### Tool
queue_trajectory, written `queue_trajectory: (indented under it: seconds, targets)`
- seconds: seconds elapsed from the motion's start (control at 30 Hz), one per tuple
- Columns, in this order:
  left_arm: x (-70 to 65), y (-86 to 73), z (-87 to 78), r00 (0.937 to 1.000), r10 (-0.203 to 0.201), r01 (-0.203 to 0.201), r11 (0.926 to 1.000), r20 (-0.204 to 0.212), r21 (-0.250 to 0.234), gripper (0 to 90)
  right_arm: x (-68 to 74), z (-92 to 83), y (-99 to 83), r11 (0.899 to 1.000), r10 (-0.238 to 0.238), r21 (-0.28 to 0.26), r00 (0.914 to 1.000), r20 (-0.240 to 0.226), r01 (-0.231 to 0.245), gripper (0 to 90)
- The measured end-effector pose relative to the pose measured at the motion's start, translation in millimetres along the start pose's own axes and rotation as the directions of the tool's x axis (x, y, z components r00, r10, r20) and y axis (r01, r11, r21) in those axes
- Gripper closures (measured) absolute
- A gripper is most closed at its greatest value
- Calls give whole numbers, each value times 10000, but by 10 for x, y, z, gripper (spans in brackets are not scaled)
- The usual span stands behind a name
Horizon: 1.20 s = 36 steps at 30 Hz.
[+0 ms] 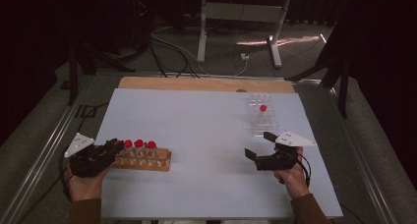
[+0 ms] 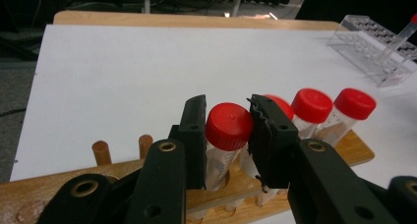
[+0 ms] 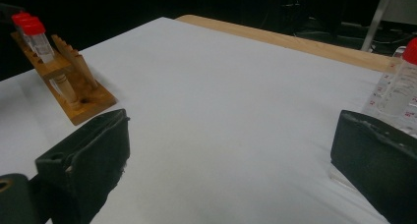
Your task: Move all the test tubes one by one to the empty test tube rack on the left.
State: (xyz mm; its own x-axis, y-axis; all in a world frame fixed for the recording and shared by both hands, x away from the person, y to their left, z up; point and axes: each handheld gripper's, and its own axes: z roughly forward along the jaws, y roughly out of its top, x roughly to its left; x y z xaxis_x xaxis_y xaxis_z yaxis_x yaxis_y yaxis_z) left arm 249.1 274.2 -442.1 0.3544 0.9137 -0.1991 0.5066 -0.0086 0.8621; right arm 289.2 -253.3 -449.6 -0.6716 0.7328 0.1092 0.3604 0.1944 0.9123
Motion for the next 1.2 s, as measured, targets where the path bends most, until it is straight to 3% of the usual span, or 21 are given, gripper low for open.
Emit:
queue_trajectory:
  seconds: [0.13, 0.33, 0.63, 0.7, 0.9, 1.07, 1.2]
  targets:
    - [-5, -6, -6, 10000, 43, -43, 10000, -3, -38, 692, -2, -1, -1, 10000, 19, 7, 10000, -5, -19, 11]
    - [-21, 46, -87, 9999, 85, -80, 9971, 71, -754, 517, -6, -4, 1, 10000, 15, -18, 10000, -11, -15, 11]
    - [-209, 253, -166, 9990, 301, -234, 9826, 337, -1841, 247, -23, -12, 9, 9999, 81, -88, 10000, 48, -80, 11]
    - [-280, 311, -151, 9986, 369, -287, 9805, 385, -1945, 168, -26, -13, 11, 9999, 72, -124, 10000, 46, -72, 11]
    - [-447, 431, -18, 9975, 392, -261, 9776, 590, -2087, 99, -38, -15, 10, 9998, 115, -135, 9999, 70, -114, 11]
    - [-551, 482, 116, 9978, 279, -154, 9797, 601, -1997, 30, -71, -36, 13, 9994, 245, -227, 9997, 82, -243, 11]
    - [-613, 483, 174, 9958, 410, -242, 9800, 815, -1973, 6, -95, -52, 14, 9991, 304, -312, 9995, 103, -301, 11]
